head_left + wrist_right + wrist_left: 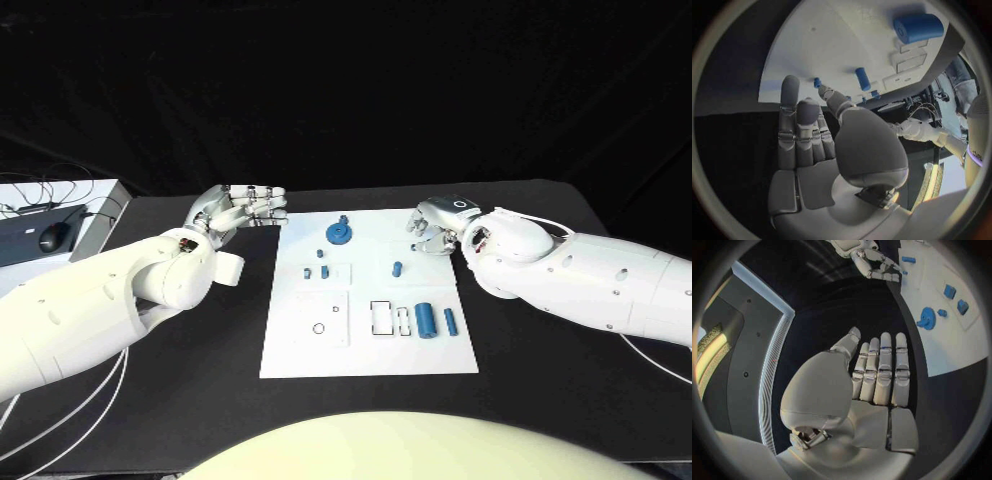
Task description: Assemble the parts on the task board
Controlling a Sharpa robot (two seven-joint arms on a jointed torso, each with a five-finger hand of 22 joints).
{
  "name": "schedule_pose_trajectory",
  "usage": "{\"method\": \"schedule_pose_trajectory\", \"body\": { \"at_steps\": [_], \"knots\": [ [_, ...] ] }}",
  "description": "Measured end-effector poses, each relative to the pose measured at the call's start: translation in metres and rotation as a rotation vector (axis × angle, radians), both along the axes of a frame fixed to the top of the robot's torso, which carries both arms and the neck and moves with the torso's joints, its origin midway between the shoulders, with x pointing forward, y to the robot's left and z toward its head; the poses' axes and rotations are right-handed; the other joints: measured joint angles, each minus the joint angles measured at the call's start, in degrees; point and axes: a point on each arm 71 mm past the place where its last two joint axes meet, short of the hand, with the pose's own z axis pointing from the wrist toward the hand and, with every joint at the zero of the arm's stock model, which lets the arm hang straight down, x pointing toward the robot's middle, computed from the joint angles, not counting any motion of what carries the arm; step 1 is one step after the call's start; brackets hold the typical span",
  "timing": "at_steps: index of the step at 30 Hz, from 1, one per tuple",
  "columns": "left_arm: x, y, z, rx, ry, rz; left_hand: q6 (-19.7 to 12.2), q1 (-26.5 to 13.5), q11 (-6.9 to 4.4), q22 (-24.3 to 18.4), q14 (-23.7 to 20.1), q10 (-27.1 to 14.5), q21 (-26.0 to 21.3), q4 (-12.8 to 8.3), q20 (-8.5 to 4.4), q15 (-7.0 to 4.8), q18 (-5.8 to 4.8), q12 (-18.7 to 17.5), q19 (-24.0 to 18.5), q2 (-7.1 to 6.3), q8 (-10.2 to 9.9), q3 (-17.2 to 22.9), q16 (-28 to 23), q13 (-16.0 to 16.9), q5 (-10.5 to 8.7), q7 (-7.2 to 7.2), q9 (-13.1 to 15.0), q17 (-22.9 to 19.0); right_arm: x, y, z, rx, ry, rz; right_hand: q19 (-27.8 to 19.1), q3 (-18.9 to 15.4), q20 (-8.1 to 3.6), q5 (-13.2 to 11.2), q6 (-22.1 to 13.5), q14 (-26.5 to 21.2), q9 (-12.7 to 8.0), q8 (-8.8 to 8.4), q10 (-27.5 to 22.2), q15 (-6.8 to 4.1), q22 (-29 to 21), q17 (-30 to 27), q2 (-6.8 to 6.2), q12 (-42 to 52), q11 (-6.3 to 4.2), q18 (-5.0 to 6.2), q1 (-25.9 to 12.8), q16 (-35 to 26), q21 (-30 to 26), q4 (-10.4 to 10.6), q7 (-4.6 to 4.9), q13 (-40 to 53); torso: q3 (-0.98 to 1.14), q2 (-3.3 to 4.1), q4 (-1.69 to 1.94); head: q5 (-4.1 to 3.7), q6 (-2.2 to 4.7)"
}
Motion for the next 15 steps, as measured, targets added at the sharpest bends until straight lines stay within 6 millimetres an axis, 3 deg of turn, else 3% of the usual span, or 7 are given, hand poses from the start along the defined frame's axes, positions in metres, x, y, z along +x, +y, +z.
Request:
{"method": "schedule_pose_trajectory", "body": {
  "at_steps": [15],
  "knots": [
    [0.0,0.0,0.0,0.0,0.001,0.009,0.0,0.2,0.07,-3.1,0.0,-0.1,0.0,-0.3,-0.04,0.01,0.0,0.0,0.7,0.23,0.0,-0.3,0.0,0.0,0.0,0.42,0.0,0.3,0.002,0.002,-0.014,-0.045,0.042,-0.009,0.2,0.5,0.21,0.0,0.0,0.0,0.0,0.0,-0.1,0.0,1.8,-0.2,0.0,0.0,-0.1,0.26,0.0,1.3,-0.9,0.9,0.0,0.0,0.04,0.0,-0.02,-0.04,0.0]
  ]
}}
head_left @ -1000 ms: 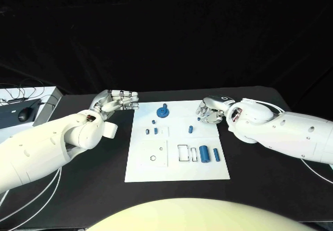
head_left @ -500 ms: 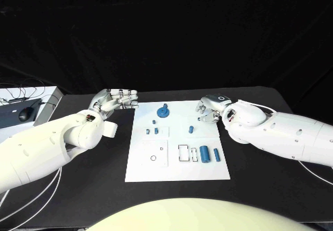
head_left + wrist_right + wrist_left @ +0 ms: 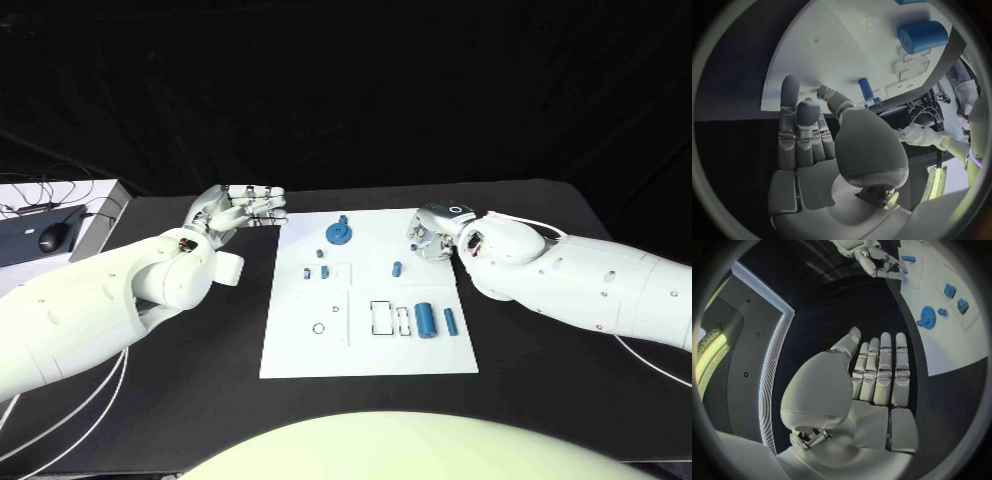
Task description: Assemble the parts on the task board
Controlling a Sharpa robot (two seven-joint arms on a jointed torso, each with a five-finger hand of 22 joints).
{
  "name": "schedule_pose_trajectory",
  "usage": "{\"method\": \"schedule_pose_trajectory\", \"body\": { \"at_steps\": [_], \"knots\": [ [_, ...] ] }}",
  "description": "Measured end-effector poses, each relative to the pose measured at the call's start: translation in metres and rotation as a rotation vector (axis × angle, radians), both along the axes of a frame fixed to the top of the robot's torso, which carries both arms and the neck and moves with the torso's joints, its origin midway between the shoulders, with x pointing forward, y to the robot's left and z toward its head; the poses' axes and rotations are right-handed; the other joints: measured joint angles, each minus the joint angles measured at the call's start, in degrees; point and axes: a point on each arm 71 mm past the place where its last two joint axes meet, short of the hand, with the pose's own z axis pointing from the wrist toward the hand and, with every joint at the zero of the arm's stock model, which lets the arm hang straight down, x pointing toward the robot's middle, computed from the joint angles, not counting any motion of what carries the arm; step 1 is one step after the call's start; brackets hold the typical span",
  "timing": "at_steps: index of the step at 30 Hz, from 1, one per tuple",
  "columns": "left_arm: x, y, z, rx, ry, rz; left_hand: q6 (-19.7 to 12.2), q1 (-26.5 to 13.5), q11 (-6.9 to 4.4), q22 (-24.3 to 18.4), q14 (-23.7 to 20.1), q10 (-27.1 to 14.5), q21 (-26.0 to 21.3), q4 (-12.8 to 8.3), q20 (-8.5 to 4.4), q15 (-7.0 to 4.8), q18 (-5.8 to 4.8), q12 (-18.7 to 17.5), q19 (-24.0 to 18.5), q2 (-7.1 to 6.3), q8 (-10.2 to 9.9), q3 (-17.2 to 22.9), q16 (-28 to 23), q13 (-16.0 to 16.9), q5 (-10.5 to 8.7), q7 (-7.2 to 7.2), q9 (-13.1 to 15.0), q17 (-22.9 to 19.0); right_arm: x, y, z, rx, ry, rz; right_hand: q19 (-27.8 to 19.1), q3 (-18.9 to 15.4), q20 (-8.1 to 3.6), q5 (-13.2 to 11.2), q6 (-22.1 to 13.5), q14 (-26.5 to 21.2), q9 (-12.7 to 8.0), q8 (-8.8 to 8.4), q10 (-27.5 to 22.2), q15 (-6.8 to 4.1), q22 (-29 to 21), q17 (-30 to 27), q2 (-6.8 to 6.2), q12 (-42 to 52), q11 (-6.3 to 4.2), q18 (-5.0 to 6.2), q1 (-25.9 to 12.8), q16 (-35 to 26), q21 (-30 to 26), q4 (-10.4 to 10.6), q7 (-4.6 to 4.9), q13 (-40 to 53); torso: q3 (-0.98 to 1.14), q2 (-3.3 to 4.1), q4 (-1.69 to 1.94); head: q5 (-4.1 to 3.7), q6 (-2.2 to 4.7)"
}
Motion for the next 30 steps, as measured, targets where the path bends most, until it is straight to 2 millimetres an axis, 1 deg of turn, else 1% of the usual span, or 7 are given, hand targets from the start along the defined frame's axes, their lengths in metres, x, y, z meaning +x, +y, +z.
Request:
{"method": "schedule_pose_trajectory", "body": {
  "at_steps": [9,11,13,16,20,24,30],
  "knots": [
    [-0.0001,0.0007,0.0,0.002,0.001,0.003,0.0,0.0,0.0,-0.6,0.0,0.0,0.0,0.0,0.07,0.0,0.01,0.0,0.1,-0.01,0.0,0.0,0.0,0.0,0.0,0.0,0.0,0.0,-0.0007,0.0036,-0.0052,-0.004,0.014,0.003,-0.1,1.2,0.08,0.0,0.9,0.0,0.0,0.0,0.5,0.0,1.2,-0.2,0.02,0.0,-0.2,0.05,0.0,0.5,-0.5,0.2,0.12,0.0,0.01,0.01,0.01,0.27,0.0],
    [-0.0001,0.0007,0.0001,0.002,0.001,0.004,0.0,0.0,0.0,-0.6,0.0,0.0,0.0,0.0,0.07,0.0,0.0,0.0,0.1,-0.01,0.0,0.0,0.0,0.0,0.0,0.0,0.0,0.0,-0.0006,0.0038,-0.0057,-0.004,0.015,0.003,-0.1,1.5,0.07,0.0,1.2,0.0,0.0,0.0,0.6,0.0,1.6,-0.2,0.02,0.0,-0.11,0.06,0.0,0.5,-0.5,0.5,-0.15,0.0,0.0,0.01,0.01,0.32,0.0],
    [-0.0001,0.0007,0.0001,0.002,0.001,0.004,0.0,0.0,0.0,-1.1,0.0,0.0,0.2,0.0,-0.2,0.0,0.0,0.0,0.4,-0.01,0.0,0.0,0.0,0.0,0.0,0.0,0.0,0.0,-0.0005,0.0041,-0.0058,-0.004,0.016,0.003,0.1,1.8,-0.07,0.4,1.6,-0.1,0.0,0.0,0.9,-0.07,1.9,-0.2,0.06,0.0,-0.42,0.06,-0.1,0.7,-0.5,0.4,-0.23,0.0,-0.02,0.01,0.01,0.35,0.0],
    [-0.0001,0.0007,0.0001,0.002,0.002,0.005,0.0,0.0,0.0,-1.3,0.0,0.0,0.2,0.0,-0.23,0.0,0.0,0.0,0.4,-0.01,0.0,0.0,0.0,0.0,0.0,0.0,0.0,0.0,-0.0001,0.0043,-0.0059,-0.003,0.016,0.003,0.2,2.7,-0.14,0.4,2.1,-0.2,0.0,0.0,1.2,-0.2,2.2,-0.2,0.74,0.0,-0.32,0.06,-0.7,0.7,-0.8,0.7,-0.17,-0.1,-0.03,0.0,0.01,0.36,0.0],
    [-0.0001,0.0006,0.0,0.003,0.002,0.005,0.0,0.2,0.0,-1.4,0.0,0.0,0.2,0.0,-0.23,0.0,0.0,0.0,0.4,0.22,0.0,0.0,0.0,0.0,0.0,0.0,0.0,0.1,0.0003,0.0046,-0.0063,-0.002,0.017,0.002,0.2,4.9,-0.14,-0.2,2.9,-0.2,0.0,0.0,2.0,-0.2,2.6,-0.3,2.49,-0.1,-0.73,0.06,-0.6,1.0,-0.8,1.2,-0.56,-0.2,-0.03,-0.01,0.01,0.4,0.0],
    [-0.0001,0.0005,0.0,0.003,0.003,0.006,0.0,0.2,0.0,-1.4,0.0,0.0,0.2,0.0,-0.23,0.0,0.0,0.0,0.4,0.22,0.0,0.0,0.0,0.0,0.0,0.0,0.0,0.1,0.0003,0.0046,-0.0064,-0.001,0.019,0.002,0.2,6.6,-0.14,-0.4,4.0,-0.4,0.1,0.0,2.8,-0.41,3.1,-0.3,2.87,-0.3,-0.94,0.06,-0.7,1.0,-1.1,1.2,-0.84,-0.2,-0.01,-0.01,-0.01,0.47,0.0],
    [-0.0001,0.0003,-0.0002,0.003,0.005,0.006,0.2,0.5,0.0,-1.5,0.0,0.0,0.2,-0.2,-0.23,0.0,0.0,0.0,0.4,0.49,0.0,0.2,0.0,0.0,0.0,0.2,0.0,0.1,0.0004,0.0049,-0.0064,-0.002,0.022,0.004,0.4,7.4,-0.34,-0.9,5.8,-0.5,0.2,0.0,4.0,-0.48,3.5,-0.3,4.0,-0.5,-1.33,0.05,-0.6,1.0,-1.1,0.6,-1.42,-0.2,0.0,-0.02,-0.03,0.49,0.0]
  ]
}}
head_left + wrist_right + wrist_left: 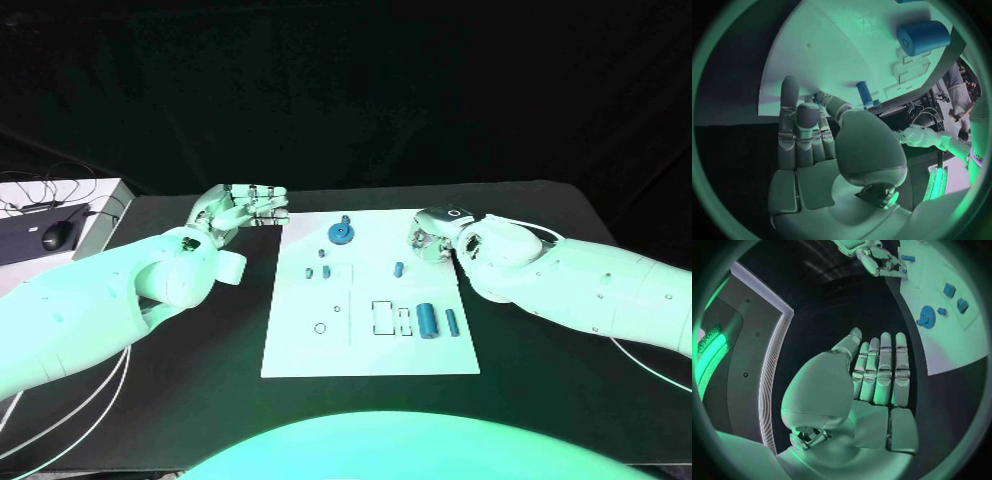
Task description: Assemble the parts on the task board
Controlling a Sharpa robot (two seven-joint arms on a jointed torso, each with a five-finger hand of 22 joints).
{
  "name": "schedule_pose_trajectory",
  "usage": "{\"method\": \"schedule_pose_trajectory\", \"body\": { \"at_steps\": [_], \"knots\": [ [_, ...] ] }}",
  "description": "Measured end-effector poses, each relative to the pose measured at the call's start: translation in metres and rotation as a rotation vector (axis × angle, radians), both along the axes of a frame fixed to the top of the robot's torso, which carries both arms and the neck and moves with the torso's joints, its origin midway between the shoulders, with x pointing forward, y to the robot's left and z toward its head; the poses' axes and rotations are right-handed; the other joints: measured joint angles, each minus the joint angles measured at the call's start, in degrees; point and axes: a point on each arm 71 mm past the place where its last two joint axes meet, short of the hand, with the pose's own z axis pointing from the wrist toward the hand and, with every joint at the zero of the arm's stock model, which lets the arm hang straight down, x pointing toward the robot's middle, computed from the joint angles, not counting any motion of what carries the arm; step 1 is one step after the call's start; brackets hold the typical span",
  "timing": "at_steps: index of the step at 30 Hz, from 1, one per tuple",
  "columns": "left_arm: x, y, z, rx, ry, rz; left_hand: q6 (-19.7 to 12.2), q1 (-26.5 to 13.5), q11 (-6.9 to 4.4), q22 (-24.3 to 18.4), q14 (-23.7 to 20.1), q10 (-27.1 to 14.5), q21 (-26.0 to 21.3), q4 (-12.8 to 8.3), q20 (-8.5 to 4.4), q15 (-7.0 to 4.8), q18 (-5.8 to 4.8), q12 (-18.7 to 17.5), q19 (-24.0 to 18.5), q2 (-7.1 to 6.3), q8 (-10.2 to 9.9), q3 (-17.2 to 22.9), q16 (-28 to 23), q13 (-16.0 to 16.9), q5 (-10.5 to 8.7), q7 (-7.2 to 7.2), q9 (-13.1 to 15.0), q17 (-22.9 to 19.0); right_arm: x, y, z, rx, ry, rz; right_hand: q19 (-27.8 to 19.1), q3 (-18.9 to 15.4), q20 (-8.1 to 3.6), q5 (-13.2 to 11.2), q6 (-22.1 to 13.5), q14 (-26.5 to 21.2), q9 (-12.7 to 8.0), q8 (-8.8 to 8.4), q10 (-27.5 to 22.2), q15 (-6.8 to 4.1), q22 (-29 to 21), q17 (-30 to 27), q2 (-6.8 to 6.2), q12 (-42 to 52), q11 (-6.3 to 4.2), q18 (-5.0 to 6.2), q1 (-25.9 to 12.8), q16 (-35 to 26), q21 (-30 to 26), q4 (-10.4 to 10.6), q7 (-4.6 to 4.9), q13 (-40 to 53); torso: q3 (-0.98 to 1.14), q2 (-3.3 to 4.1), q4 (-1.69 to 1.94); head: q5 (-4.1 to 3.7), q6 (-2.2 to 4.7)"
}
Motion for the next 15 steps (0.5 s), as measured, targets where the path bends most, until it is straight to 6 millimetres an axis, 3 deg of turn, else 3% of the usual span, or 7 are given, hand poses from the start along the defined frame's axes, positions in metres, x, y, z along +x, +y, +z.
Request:
{"method": "schedule_pose_trajectory", "body": {
  "at_steps": [15],
  "knots": [
    [0.0002,0.0002,-0.0004,0.002,0.003,0.002,-0.2,0.0,0.0,-0.1,0.0,0.0,0.0,-0.4,0.0,0.0,0.0,0.0,0.0,0.0,0.0,0.4,0.0,0.0,0.0,0.21,0.0,0.0,-0.0006,0.0004,-0.0001,-0.007,-0.007,0.003,0.0,0.6,-0.44,-0.4,1.3,0.1,0.0,-0.21,0.4,-0.35,1.3,-0.1,0.74,0.3,0.0,-0.51,0.0,0.0,-0.5,-1.1,-0.51,0.1,0.01,0.0,0.0,0.15,0.0]
  ]
}}
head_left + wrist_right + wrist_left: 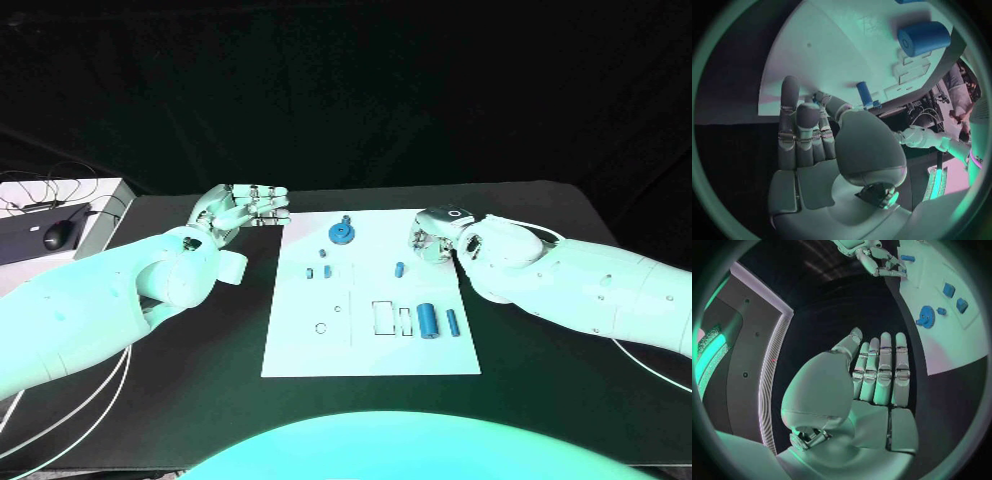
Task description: Assemble the parts on the task board
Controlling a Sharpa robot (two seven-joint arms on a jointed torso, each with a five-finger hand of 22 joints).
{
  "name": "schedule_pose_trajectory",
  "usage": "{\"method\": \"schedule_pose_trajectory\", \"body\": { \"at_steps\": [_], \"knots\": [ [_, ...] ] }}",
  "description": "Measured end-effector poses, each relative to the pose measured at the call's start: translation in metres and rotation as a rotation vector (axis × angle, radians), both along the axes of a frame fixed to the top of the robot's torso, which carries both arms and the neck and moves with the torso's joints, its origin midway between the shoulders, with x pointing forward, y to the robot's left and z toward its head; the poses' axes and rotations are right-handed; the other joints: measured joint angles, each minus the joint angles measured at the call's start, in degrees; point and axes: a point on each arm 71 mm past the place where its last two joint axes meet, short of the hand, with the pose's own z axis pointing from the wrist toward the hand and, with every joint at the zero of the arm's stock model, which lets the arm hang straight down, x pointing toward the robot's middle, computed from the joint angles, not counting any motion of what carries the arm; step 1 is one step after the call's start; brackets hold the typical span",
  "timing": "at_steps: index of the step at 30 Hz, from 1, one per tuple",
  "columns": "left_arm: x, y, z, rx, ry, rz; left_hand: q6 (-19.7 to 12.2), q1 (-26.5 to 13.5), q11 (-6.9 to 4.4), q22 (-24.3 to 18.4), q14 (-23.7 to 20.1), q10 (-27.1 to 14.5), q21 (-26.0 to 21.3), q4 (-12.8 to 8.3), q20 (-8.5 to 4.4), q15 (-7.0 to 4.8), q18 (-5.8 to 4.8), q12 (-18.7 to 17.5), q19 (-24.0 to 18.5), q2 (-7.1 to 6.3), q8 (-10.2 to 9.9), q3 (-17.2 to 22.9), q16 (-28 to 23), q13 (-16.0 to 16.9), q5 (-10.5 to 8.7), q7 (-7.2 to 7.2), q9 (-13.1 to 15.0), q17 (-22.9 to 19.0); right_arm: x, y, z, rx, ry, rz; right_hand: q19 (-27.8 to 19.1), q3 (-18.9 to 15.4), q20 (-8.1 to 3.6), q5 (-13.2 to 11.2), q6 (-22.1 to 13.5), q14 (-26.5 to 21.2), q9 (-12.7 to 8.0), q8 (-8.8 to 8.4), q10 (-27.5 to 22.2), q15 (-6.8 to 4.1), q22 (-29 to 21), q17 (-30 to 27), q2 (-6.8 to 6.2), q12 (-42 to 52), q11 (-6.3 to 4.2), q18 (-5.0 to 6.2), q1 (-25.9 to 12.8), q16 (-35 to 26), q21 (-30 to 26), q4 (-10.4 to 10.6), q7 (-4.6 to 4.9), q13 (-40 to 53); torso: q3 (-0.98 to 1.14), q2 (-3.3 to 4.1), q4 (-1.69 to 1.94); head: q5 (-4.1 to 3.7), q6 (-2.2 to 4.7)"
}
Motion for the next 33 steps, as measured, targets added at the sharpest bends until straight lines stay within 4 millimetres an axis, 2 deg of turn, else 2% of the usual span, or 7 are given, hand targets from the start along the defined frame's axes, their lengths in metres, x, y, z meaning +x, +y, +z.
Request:
{"method": "schedule_pose_trajectory", "body": {
  "at_steps": [14,33],
  "knots": [
    [0.001,0.003,-0.001,0.005,0.002,0.008,0.0,0.0,0.22,-0.1,0.0,-0.2,0.0,-0.2,0.0,0.0,0.0,0.0,0.0,0.0,0.0,0.2,0.0,0.0,0.0,0.0,0.0,0.0,-0.004,-0.003,-0.001,0.038,-0.037,-0.007,0.0,0.2,0.0,-0.3,0.2,0.0,0.0,-0.01,0.2,0.0,1.8,0.3,0.07,0.0,0.19,-0.44,-0.1,0.0,-0.8,-0.4,0.19,0.1,0.02,0.0,0.01,-0.41,0.0],
    [0.003,0.009,-0.003,0.014,0.009,0.022,-0.2,0.0,0.21,-0.3,0.0,-0.2,0.0,-0.4,0.0,0.0,0.0,0.0,0.0,0.0,0.0,0.4,0.0,0.0,0.0,0.2,0.0,0.0,-0.012,-0.009,0.018,0.119,-0.054,-0.013,0.2,0.2,-0.19,-0.6,0.2,0.0,0.0,0.0,0.2,0.0,2.5,0.4,0.16,-0.3,0.19,-0.36,-0.2,0.0,-1.2,-0.4,0.19,0.0,0.05,0.0,-0.01,-0.16,0.0]
  ]
}}
